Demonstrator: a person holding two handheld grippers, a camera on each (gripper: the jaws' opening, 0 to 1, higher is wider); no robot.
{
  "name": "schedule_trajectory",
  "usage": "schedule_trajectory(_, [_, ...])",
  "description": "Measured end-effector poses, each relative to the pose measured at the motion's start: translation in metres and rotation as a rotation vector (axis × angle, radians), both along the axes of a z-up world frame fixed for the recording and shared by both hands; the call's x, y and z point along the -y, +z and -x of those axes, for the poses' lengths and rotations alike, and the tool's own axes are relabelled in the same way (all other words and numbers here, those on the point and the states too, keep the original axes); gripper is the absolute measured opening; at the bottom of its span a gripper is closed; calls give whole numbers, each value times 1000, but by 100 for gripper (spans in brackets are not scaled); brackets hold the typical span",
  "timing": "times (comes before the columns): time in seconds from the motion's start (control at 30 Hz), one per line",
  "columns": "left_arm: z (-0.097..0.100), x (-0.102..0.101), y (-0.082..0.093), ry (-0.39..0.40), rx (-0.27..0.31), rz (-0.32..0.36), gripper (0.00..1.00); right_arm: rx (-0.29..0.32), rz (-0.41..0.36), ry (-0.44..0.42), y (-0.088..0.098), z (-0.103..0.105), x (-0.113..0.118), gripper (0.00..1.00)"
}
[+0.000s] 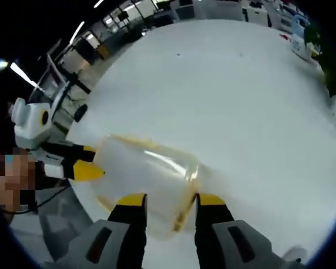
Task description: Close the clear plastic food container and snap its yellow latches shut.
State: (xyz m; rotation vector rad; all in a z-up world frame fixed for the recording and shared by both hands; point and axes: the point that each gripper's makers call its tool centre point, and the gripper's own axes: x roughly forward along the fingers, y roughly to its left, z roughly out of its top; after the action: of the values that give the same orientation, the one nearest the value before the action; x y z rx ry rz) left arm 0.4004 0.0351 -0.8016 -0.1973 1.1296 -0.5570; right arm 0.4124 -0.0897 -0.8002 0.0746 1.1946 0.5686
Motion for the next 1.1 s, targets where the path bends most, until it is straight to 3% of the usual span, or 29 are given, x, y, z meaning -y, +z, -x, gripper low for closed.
schedule_trajectory(0.5, [-3,-5,1,-43,-15,11,30,-8,-12,-58,0,2,-2,34])
schedule_trajectory(1.1, [-4,-7,2,-13,12,43,35,52,-42,-37,0,2,-3,41])
